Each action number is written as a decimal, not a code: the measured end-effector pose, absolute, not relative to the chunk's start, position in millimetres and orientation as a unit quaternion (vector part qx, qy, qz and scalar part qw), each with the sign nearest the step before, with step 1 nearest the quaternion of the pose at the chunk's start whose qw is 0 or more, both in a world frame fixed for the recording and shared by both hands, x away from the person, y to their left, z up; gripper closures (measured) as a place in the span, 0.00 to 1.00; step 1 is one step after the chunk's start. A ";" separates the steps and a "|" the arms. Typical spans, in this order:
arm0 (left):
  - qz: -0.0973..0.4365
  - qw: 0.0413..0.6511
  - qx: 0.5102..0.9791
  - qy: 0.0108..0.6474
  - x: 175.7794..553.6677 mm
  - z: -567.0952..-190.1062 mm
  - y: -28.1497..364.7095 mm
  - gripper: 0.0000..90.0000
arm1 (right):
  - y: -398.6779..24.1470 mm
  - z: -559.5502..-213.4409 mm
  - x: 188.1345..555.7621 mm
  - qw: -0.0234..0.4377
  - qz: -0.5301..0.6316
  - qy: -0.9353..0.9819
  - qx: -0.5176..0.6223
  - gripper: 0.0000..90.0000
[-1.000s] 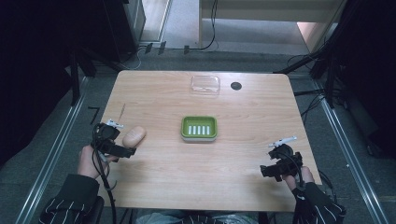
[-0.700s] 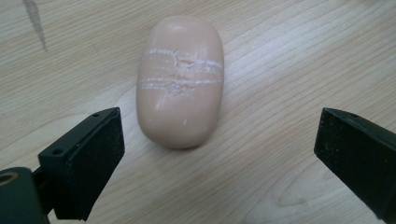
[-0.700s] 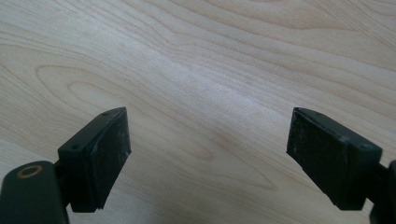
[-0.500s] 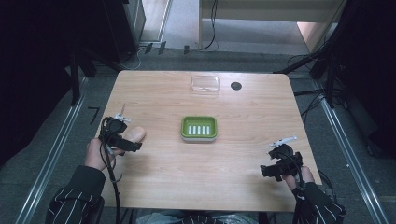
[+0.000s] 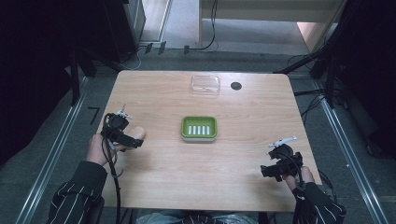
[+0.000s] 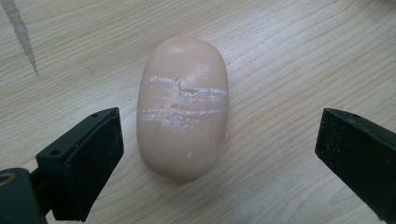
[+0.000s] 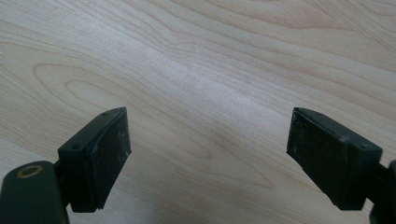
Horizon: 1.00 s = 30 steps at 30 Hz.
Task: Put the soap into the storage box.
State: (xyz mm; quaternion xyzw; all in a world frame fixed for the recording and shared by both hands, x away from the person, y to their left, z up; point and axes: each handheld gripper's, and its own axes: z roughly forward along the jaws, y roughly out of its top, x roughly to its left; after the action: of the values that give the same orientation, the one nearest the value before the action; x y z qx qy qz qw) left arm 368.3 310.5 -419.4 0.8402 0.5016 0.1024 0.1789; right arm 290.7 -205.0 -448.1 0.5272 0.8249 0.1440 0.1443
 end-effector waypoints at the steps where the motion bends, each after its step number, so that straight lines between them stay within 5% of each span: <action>1: 0.102 0.176 0.842 0.500 369.9 -419.7 310.8 0.02 | -205.5 -448.1 290.7 0.144 0.143 0.825 0.528 0.16; 30: 0.081 0.153 0.853 0.492 396.0 -431.9 315.2 0.02 | -205.0 -448.7 291.2 0.141 0.144 0.826 0.527 0.16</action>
State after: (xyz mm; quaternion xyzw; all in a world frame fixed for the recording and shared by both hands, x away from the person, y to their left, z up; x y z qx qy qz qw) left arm 396.0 315.2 -431.9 0.8533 0.4918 0.0809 0.1531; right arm 291.2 -205.0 -448.7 0.5266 0.8260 0.1435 0.1405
